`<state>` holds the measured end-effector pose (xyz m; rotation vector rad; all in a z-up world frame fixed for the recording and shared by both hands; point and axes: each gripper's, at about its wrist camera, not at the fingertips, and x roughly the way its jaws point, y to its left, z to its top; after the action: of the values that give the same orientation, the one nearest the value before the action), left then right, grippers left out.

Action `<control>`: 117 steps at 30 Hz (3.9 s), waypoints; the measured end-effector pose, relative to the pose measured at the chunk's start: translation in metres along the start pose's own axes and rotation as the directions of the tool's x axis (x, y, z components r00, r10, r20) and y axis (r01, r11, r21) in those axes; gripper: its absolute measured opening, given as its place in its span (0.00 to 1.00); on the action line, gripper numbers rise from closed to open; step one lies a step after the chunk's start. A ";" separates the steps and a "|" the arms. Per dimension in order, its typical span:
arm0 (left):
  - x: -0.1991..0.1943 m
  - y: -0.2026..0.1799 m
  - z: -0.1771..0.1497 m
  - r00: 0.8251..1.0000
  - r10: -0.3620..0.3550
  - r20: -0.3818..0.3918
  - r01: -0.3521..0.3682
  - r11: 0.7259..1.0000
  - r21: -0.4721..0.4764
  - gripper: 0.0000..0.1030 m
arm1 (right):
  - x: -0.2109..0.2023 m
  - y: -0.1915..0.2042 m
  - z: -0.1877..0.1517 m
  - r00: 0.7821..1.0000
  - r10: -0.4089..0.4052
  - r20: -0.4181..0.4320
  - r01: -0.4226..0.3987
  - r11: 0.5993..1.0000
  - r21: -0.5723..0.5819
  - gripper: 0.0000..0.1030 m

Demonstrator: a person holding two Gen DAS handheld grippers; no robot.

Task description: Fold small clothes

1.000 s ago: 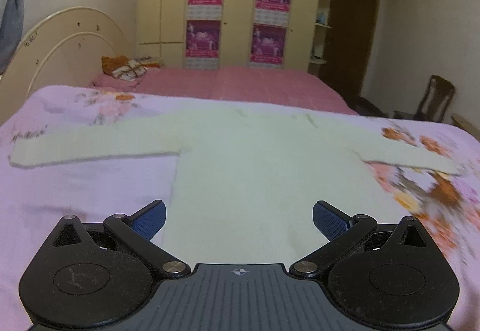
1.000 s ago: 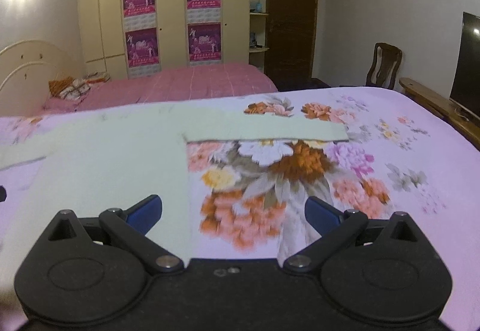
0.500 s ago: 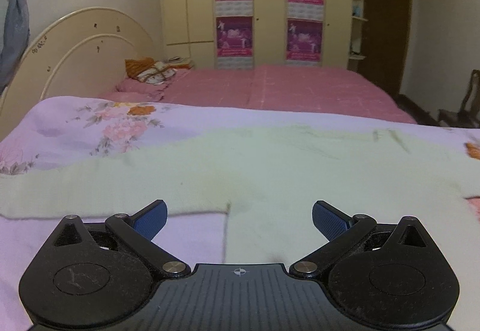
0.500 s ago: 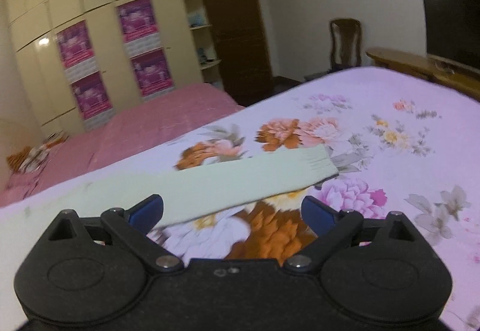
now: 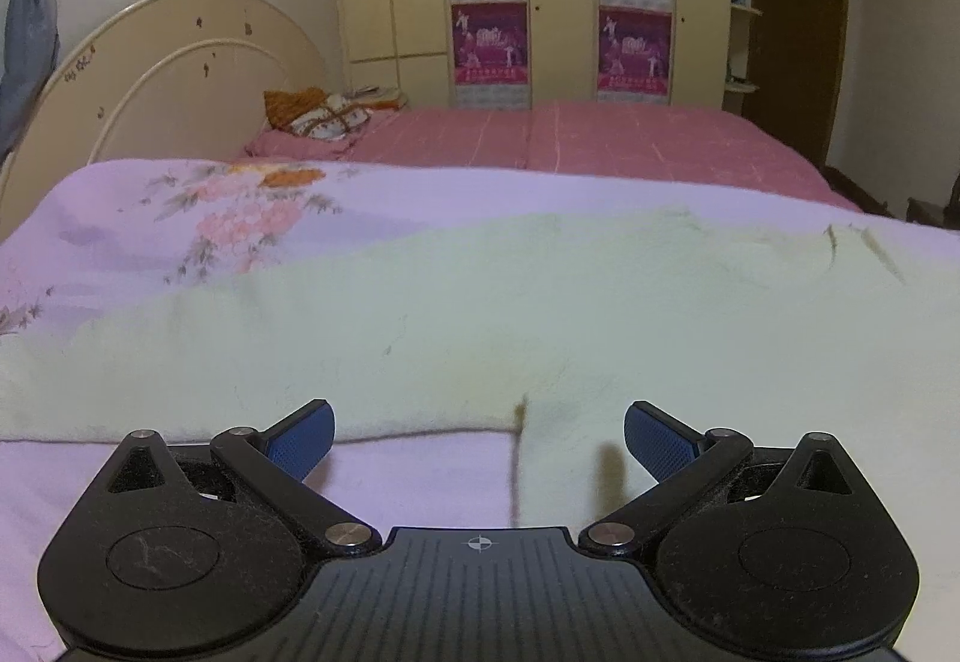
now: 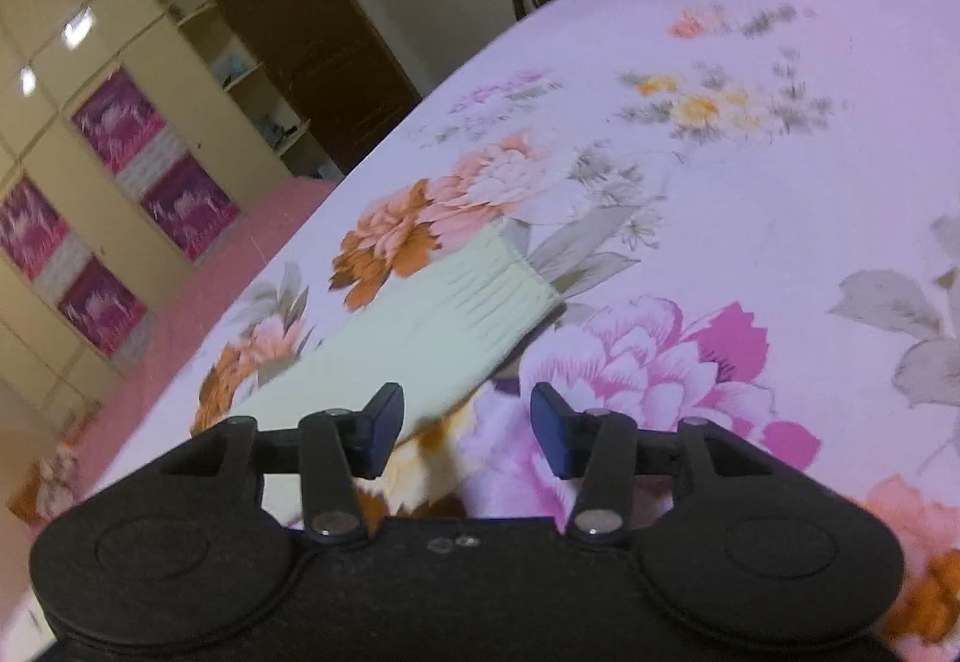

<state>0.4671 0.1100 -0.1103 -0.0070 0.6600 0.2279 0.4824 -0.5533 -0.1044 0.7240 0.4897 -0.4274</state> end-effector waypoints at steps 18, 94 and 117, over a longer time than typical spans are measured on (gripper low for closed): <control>0.012 0.048 -0.004 0.999 0.010 -0.047 -0.013 0.998 -0.063 0.99 | -0.006 0.070 -0.007 0.998 0.042 0.043 -0.027 0.951 -0.306 0.04; 0.093 0.029 0.014 0.912 -0.403 -0.073 0.363 0.879 -0.309 0.03 | 0.002 0.194 -0.155 0.884 0.323 -0.339 -0.413 0.879 -0.240 0.31; 0.083 -0.029 0.026 0.958 -0.284 -0.050 0.285 0.959 0.012 0.42 | 0.018 0.237 -0.161 0.886 0.292 -0.360 -0.454 0.708 -0.542 0.20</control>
<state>0.5526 0.1008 -0.1423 -0.0892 0.7002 -0.0564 0.5780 -0.2826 -0.0957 0.2166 0.6574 0.2280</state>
